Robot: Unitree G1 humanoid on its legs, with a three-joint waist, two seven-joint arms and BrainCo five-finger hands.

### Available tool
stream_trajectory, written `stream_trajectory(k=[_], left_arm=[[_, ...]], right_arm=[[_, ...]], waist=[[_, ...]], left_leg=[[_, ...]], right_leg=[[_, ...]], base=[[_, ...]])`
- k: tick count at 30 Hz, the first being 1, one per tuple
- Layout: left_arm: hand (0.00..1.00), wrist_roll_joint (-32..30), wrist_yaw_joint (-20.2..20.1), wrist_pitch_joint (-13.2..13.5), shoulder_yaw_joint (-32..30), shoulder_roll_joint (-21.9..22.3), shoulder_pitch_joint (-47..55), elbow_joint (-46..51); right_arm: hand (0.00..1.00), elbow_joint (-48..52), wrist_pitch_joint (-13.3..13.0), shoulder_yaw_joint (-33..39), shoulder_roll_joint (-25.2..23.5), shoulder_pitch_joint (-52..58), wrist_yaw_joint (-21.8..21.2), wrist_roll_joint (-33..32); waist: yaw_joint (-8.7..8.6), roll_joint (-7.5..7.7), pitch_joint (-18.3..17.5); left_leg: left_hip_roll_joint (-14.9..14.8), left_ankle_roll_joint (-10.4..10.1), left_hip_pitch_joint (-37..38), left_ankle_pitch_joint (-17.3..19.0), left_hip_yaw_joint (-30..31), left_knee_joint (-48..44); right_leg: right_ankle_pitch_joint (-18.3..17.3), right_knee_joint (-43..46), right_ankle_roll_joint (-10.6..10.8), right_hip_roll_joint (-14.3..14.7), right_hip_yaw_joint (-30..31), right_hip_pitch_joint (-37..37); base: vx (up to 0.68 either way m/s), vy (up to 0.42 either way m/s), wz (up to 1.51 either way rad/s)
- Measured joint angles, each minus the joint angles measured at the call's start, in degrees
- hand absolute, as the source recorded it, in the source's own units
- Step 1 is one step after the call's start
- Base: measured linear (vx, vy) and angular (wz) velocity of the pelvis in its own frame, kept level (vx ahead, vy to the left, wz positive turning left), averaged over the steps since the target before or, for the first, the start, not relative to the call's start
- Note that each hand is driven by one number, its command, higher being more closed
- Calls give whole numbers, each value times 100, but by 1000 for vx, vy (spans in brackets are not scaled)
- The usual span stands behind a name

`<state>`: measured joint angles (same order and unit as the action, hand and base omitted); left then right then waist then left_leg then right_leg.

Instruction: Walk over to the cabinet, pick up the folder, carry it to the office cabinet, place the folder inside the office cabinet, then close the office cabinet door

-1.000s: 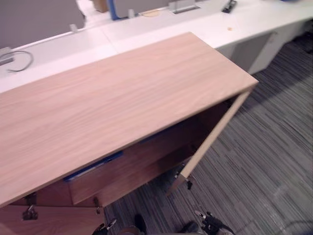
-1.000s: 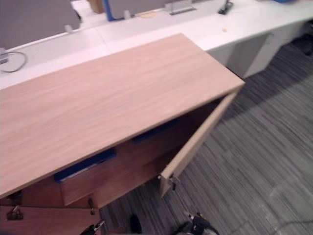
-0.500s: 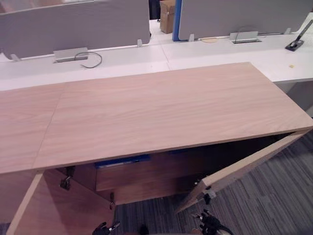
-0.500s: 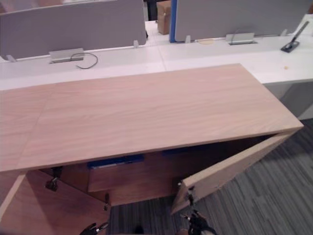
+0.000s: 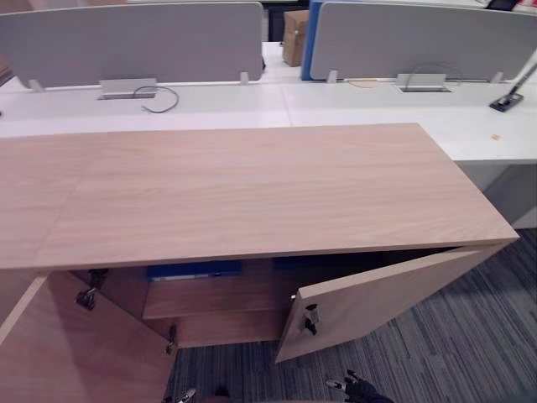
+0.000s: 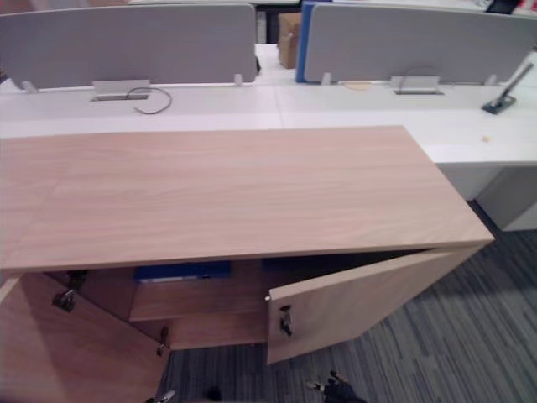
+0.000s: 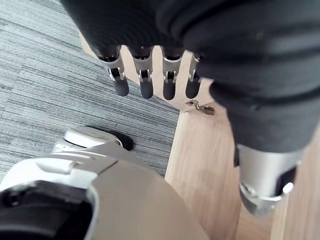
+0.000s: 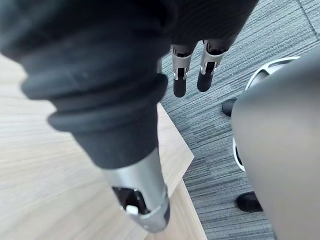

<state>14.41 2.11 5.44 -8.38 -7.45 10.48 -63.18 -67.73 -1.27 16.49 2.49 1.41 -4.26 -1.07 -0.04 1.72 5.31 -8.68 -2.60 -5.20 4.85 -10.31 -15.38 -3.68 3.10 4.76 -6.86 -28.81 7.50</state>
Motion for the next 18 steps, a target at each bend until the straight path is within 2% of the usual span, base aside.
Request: stream_trajectory(k=[1,2,5,8,9,10,11,13,15,16,18], left_arm=[[0,17,3,-1,-36,23,22,41],[0,17,1,1,-95,40,46,100],[0,17,-3,3,-108,32,64,201],[0,16,-11,-18,-207,65,63,198],[0,16,-15,-32,-244,66,81,199],[0,12,-21,-45,-266,63,79,198],[0,7,-25,-51,-263,66,80,199],[0,-17,-37,-52,-262,98,89,200],[0,-21,-53,-54,-266,57,51,199],[0,-20,-61,-53,-273,27,41,200],[0,-69,-63,-53,-272,22,41,199]], right_arm=[[0,0,0,33,6,1,10,-1],[0,5,0,37,6,-3,18,0],[0,6,0,177,-38,-6,25,0],[0,21,-2,617,-123,-23,24,-20],[0,33,-2,721,-163,-19,31,-70],[0,59,-1,718,-165,-16,32,-141],[0,64,-2,717,-165,-8,33,-169],[0,107,-7,719,-167,-16,32,-231],[0,175,-10,724,-199,-25,36,-241],[0,176,-10,728,-226,-22,39,-239],[0,177,-11,721,-231,-15,44,-235]], waist=[[0,-21,21],[13,-13,57],[64,-45,93],[78,-54,180],[75,-38,191],[62,-10,210],[41,19,195],[-53,-17,167],[-89,-2,209],[-70,52,229],[-78,54,225]], left_leg=[[-319,81,-182,171,-940,-650],[-501,143,-300,249,-1390,-1083],[-476,165,-486,253,-1421,-1182],[-274,339,-566,129,-1456,-875],[-94,414,-516,-20,-1454,-546],[171,489,-356,-290,-1456,-19],[313,528,-278,-435,-1451,300],[716,554,68,-1112,-1411,1689],[794,565,114,-1348,-1299,2079],[825,566,107,-1348,-1227,2079],[885,585,128,-1333,-1171,2080]], right_leg=[[-30,49,-36,28,-104,51],[-93,96,-12,55,-207,103],[-189,144,14,29,-354,82],[-188,144,20,-43,-417,-16],[-187,144,21,-102,-438,-65],[-187,140,22,-199,-439,-103],[-185,142,24,-255,-442,-150],[-174,142,42,-341,-509,-330],[-168,139,49,-322,-615,-366],[-167,130,47,-327,-606,-347],[-166,130,47,-348,-567,-311]], base=[[-94,76,53],[-100,83,55],[-90,92,51],[-95,107,45],[-85,85,36],[-103,105,37],[-71,86,39],[-19,91,42],[21,78,44],[31,59,36],[49,25,24]])
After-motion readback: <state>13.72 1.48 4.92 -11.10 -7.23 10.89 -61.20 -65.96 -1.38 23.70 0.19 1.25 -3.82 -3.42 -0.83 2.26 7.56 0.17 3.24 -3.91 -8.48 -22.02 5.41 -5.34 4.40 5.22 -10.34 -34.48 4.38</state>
